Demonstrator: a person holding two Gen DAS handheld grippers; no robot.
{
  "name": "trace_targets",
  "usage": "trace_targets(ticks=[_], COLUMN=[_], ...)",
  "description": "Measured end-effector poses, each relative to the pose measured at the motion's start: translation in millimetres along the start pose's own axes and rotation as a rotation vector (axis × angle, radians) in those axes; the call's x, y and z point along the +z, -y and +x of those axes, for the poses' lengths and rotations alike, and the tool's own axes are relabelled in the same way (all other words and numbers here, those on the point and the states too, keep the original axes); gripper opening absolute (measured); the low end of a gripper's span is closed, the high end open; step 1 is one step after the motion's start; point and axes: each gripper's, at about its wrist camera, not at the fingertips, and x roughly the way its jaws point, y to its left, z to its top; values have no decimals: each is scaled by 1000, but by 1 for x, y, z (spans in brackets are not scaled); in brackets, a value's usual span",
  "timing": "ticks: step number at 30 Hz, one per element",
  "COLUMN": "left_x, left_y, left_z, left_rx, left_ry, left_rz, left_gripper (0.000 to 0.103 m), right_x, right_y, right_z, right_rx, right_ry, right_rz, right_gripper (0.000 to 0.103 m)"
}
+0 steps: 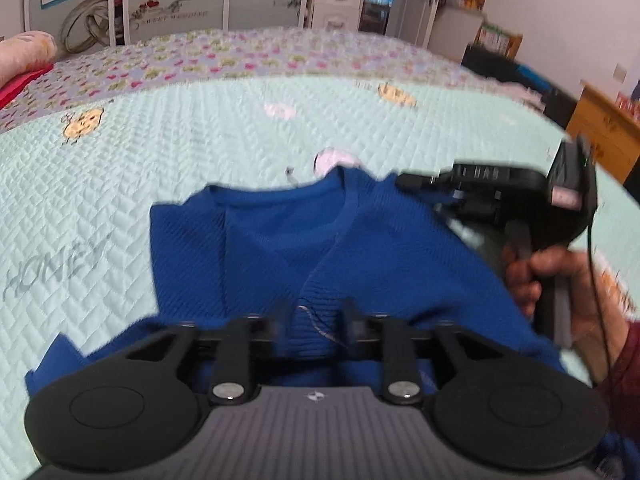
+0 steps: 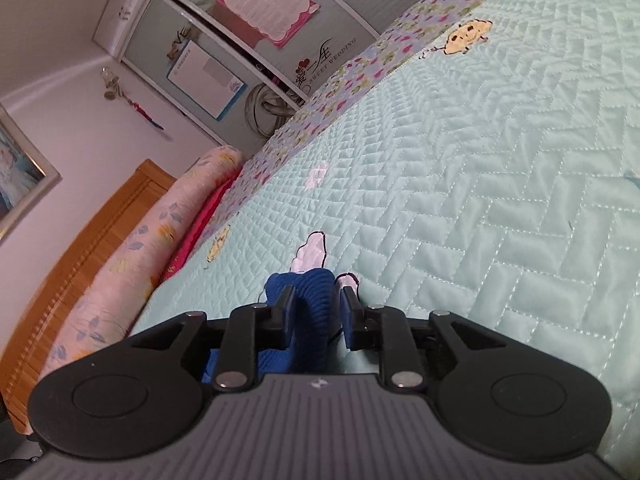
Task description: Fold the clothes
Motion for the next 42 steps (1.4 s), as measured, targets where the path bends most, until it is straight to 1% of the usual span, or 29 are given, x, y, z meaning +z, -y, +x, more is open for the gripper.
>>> trace_targets(ticks=[3,5,6,7,8,9,13,15,18,20,26,28,30,32,35,36,37,38,42], left_x=[11,17,19,20,20,20,10,4,-5,-6,-4,-4,-4,-5,-5,-4,-3,-2,0], left_y=[5,7,8,8,8,9,7,4,4,5,10,10,10,12,13,13,14,15,17], left_z=[13,25,28,31,31,30,15,10,21,28,31,31,30,30,30,30,31,31,34], left_rx=[8,13,15,17,25,34,64,71,81,83,100,95,91,94,97,98,99,99,106], left_ry=[6,-12,-23,-34,-40,-43,-36,-43,-72,-66,-54,-52,-49,-46,-47,-48,-48,-49,-50], left_rz=[24,30,30,27,25,27,35,38,43,35,51,40,37,42,45,47,51,55,67], left_gripper=[43,43,40,34,9,4,4,4,4,4,4,4,4,4,4,4,4,4,5], right_x=[0,0,0,0,0,-1,-1,-2,-4,-5,-3,-1,1,0,-5,-7,-9,-10,-8], right_y=[3,3,3,3,3,3,2,-1,-9,-13,-9,-4,-2,-8,-20,-23,-26,-26,-26], right_z=[-1,-1,-1,-1,-1,-1,0,2,5,7,6,3,1,2,5,6,7,8,3], right_rx=[7,8,8,8,9,11,10,-9,-49,-69,-51,-23,9,9,-13,-12,-13,-22,-44], right_ry=[0,-2,-3,-4,-5,-6,-3,-3,-11,-14,-16,-19,-29,-53,-84,-94,-103,-108,-75], right_rz=[11,10,9,9,9,9,10,-14,-74,-107,-86,-50,-20,-55,-141,-167,-187,-198,-230], right_gripper=[24,24,24,24,24,25,25,25,24,24,25,29,38,45,46,42,35,9,8])
